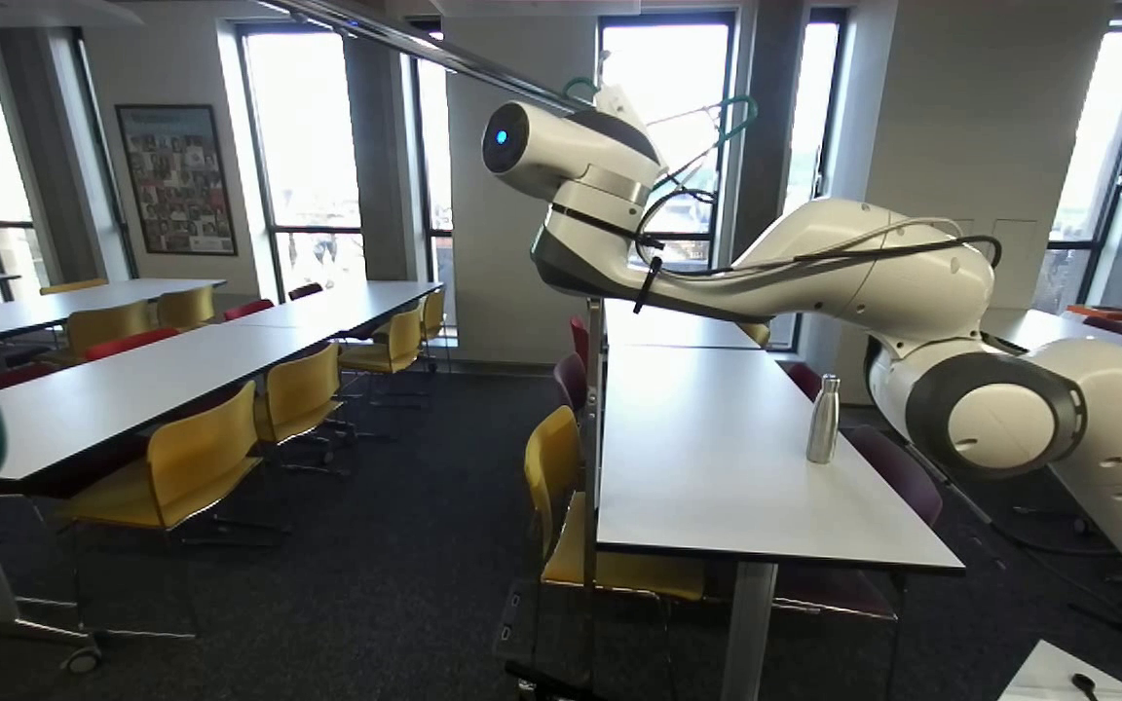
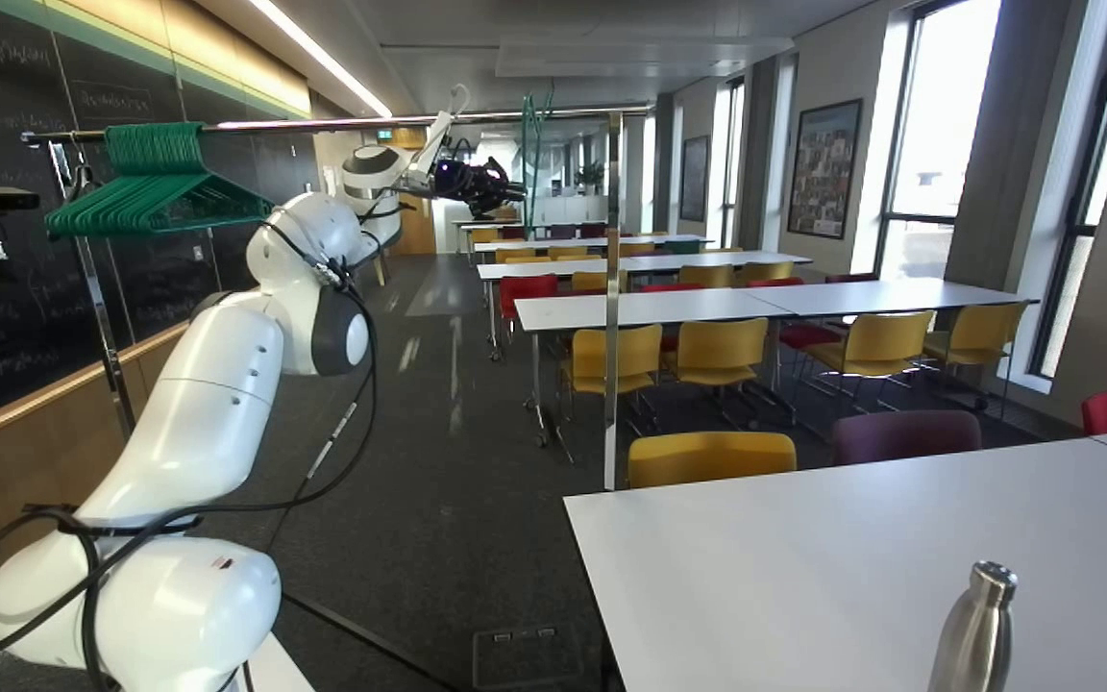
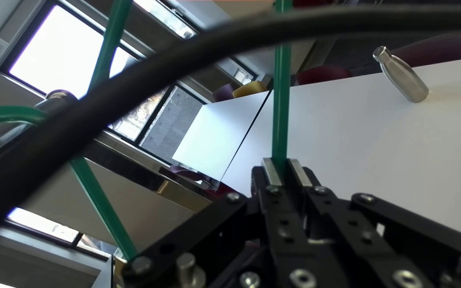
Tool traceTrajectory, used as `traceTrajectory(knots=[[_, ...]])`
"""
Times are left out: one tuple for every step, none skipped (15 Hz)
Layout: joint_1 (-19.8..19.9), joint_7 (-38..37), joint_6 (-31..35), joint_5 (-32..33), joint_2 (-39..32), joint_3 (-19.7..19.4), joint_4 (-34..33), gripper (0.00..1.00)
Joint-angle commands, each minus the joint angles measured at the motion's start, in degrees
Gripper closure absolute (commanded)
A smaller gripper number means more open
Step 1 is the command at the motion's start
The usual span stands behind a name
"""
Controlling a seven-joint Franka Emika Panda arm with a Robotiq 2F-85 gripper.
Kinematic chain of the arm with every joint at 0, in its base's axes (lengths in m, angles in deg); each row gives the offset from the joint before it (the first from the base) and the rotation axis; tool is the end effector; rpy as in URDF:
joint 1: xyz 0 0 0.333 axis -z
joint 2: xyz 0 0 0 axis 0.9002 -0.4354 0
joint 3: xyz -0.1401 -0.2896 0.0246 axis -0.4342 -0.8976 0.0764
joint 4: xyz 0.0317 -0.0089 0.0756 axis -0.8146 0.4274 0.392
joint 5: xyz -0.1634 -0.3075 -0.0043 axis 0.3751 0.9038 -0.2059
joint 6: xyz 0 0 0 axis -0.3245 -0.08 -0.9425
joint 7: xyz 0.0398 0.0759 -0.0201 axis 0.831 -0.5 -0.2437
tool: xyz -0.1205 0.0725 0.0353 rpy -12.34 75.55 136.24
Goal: Put the green hanger on the metal rod
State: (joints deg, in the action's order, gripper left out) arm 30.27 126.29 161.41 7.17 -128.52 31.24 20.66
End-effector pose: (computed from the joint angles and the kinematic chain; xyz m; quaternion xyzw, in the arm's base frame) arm 0.6051 0.2484 0.6975 0.6529 0.4047 -0.0512 0.6382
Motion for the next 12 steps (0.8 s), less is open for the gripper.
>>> traceTrajectory(knots=[[-0.7,0.6,1.0,-3.7,1.2,-4.6,2.3,0.98],[-0.8,0.8,1.0,-4.3,1.0,-5.3,2.4,0.98],[-0.8,0.8,1.1,-4.8,0.8,-6.0,2.4,0.98],[-0.8,0.4,1.2,-5.2,0.6,-6.5,2.3,0.98],[-0.9,-0.1,1.2,-5.4,0.3,-7.0,2.2,0.65],[-1.0,-0.5,1.3,-5.4,0.1,-7.5,2.1,0.64],[-1.1,-1.1,1.5,-5.3,-0.1,-7.9,1.8,0.57],[-1.4,-2.7,2.3,-5.3,-0.3,-8.0,1.2,0.49],[-1.8,-6.2,3.7,-5.8,-0.5,-7.5,-0.1,0.42],[-2.4,-8.3,3.2,-7.3,0.0,-6.6,-0.7,0.33],[-2.9,-10.6,2.5,-8.9,0.2,-6.3,-1.1,0.27],[-3.2,-12.8,2.3,-10.6,0.2,-6.1,-1.5,0.19]])
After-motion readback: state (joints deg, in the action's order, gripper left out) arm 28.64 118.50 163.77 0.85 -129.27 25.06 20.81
